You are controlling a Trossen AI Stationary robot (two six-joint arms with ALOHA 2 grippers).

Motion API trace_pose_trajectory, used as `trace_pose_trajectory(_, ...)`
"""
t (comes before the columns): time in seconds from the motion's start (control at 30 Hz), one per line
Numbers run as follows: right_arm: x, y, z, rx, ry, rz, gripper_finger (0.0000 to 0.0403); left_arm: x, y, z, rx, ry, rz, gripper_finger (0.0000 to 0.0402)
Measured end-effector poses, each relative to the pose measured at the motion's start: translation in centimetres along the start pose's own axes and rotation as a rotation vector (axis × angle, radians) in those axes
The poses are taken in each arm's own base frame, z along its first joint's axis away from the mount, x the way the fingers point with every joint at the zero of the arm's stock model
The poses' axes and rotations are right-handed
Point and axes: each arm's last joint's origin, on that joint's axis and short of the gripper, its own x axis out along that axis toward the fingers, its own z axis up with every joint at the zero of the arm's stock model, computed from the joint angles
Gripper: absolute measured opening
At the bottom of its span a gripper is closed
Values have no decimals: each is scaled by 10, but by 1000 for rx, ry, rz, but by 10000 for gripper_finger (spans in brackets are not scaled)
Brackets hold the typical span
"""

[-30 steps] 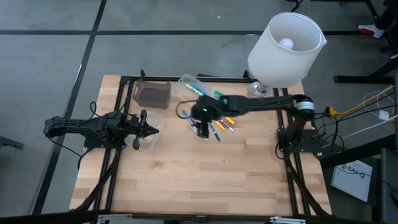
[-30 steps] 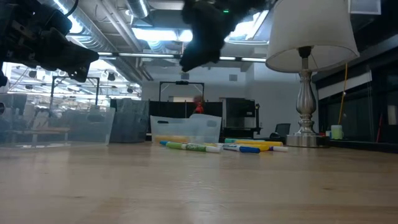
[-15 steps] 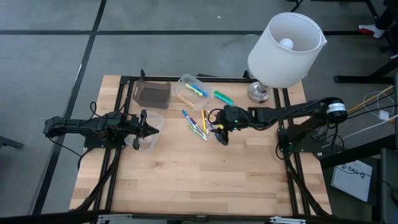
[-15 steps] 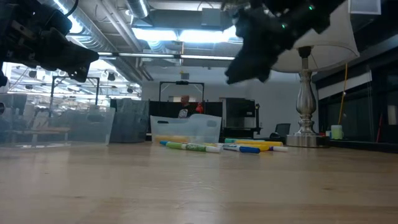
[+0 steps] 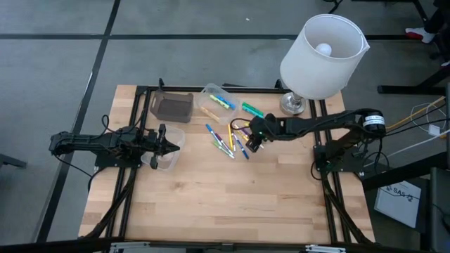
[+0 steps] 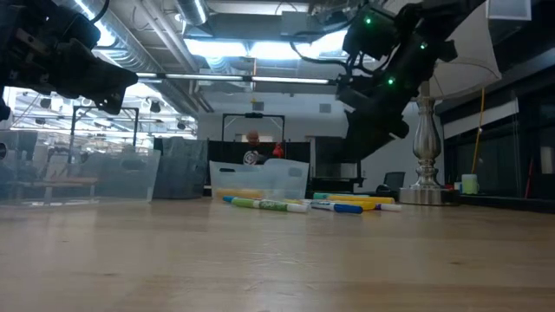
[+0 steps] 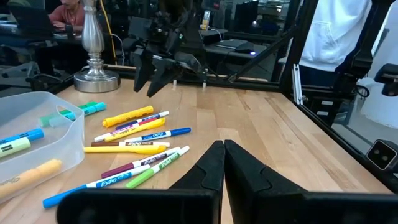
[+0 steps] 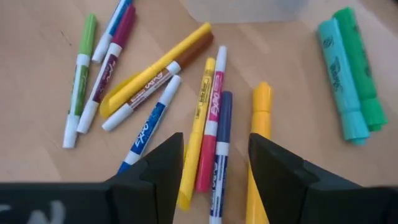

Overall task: Pick & Place Markers
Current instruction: Put the blue marker into the black bin

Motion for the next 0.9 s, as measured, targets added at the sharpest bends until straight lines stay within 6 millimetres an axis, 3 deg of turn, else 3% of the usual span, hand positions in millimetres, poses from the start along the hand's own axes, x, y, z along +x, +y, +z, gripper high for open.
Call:
trace_pose_trajectory(0.33, 9, 4, -7, -150, 67, 58, 181, 0, 0, 0, 0, 0, 0, 6)
trace_pose_trajectory(0.5, 20, 20, -13, -231, 85, 173, 181, 0, 0, 0, 0, 1, 0, 6)
trace_pose_trajectory(0.9, 35, 39, -29, -102, 148, 191, 181, 0, 0, 0, 0, 0, 1, 6)
